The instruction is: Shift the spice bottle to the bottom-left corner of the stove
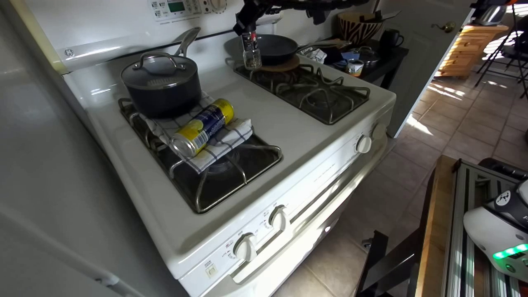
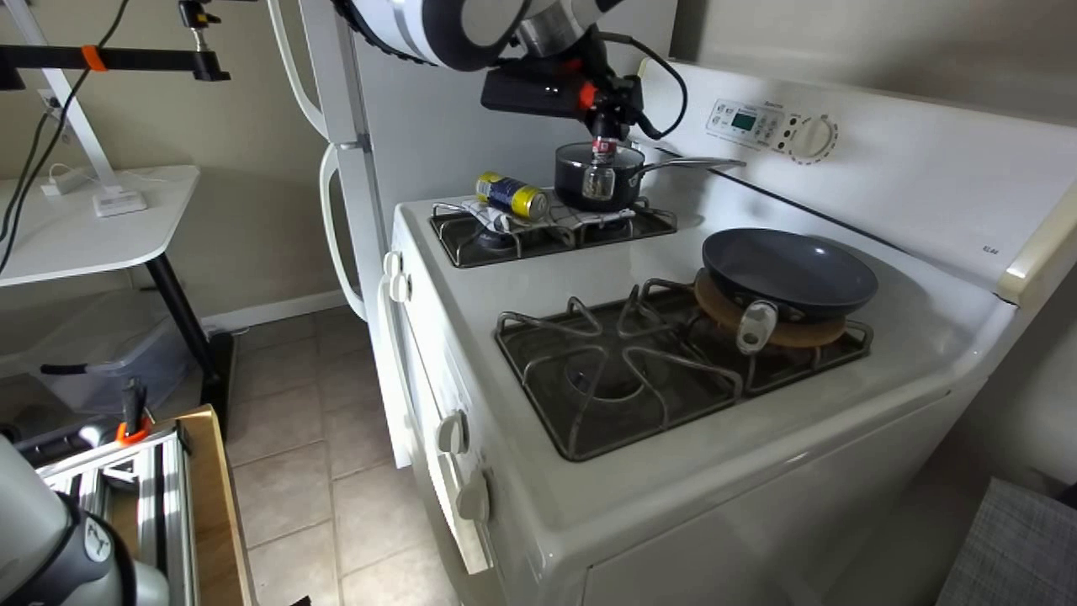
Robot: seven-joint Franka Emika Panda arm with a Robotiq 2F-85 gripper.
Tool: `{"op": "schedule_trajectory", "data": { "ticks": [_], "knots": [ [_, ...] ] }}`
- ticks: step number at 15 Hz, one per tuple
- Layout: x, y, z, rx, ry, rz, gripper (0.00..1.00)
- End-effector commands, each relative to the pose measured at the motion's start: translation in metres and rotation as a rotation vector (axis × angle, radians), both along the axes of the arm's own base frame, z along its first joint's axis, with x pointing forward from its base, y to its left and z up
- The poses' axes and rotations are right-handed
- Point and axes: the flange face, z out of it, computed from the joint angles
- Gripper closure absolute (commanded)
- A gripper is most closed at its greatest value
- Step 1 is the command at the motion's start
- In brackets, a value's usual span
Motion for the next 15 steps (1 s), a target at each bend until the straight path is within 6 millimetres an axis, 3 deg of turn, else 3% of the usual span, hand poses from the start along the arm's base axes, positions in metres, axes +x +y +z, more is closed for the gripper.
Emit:
{"op": "schedule_trajectory", "data": {
  "ticks": [1,2,3,5,6,7,11,15],
  "knots": [
    [-0.047,-0.008,0.020,0.043,-0.040,0.018,0.82],
    [-0.047,-0.020,0.023,0.082,-0.035,-0.019,0.82],
    [-0.029,-0.003,0.017,0.047,-0.020,0.008,0.57],
    [-0.038,-0.016,0.025,0.069,-0.033,-0.015,0.57],
    [-0.040,-0.020,0.026,0.072,-0.033,-0.021,0.82],
    [-0.035,-0.012,0.026,0.057,-0.031,0.004,0.82],
    [-0.033,0.051,0.047,0.011,-0.058,0.221,0.82],
    [-0.043,0.116,0.069,0.011,-0.089,0.454,0.82]
  ]
}}
